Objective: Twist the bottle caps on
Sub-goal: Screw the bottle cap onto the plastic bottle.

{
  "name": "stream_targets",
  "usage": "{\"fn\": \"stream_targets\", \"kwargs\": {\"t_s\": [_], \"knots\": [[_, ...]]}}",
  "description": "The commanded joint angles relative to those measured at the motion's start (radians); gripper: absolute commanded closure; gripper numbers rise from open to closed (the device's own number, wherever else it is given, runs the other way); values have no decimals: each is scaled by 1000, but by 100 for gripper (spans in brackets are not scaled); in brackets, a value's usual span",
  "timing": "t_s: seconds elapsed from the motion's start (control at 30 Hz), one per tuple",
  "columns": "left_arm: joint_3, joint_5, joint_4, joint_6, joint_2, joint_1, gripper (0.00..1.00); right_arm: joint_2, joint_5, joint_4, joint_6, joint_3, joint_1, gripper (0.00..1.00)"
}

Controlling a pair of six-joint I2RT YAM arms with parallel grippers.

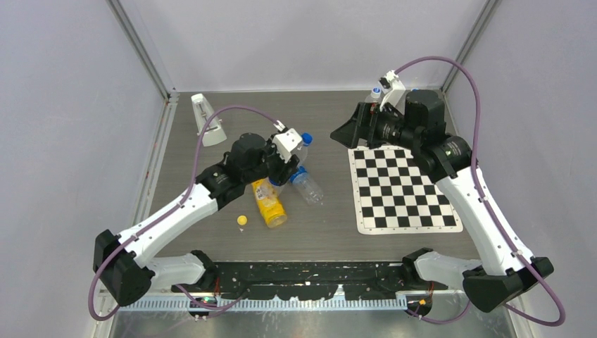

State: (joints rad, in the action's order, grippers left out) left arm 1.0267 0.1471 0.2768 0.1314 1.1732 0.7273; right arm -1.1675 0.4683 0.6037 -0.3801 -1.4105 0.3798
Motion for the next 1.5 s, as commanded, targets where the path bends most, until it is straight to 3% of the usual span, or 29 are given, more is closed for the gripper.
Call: {"fn": "stream_targets", "kwargs": {"t_s": [0.0, 0.37, 0.6, 1.03, 1.47], "knots": [[64, 212, 78, -13, -19, -42, 100, -63, 364, -48, 220, -64, -45, 14], [162, 420, 244, 102, 13, -66, 100, -112, 659, -116, 433, -46, -48, 18], [211, 530, 313, 133, 46, -66, 100, -104, 742, -165, 515, 20, -32, 23], [293, 583, 461, 203, 82, -65, 100, -130, 734, 0, 756, 15, 19, 30], [316, 606, 510, 242, 95, -66, 100, -154, 743, 83, 818, -21, 48, 39]]}}
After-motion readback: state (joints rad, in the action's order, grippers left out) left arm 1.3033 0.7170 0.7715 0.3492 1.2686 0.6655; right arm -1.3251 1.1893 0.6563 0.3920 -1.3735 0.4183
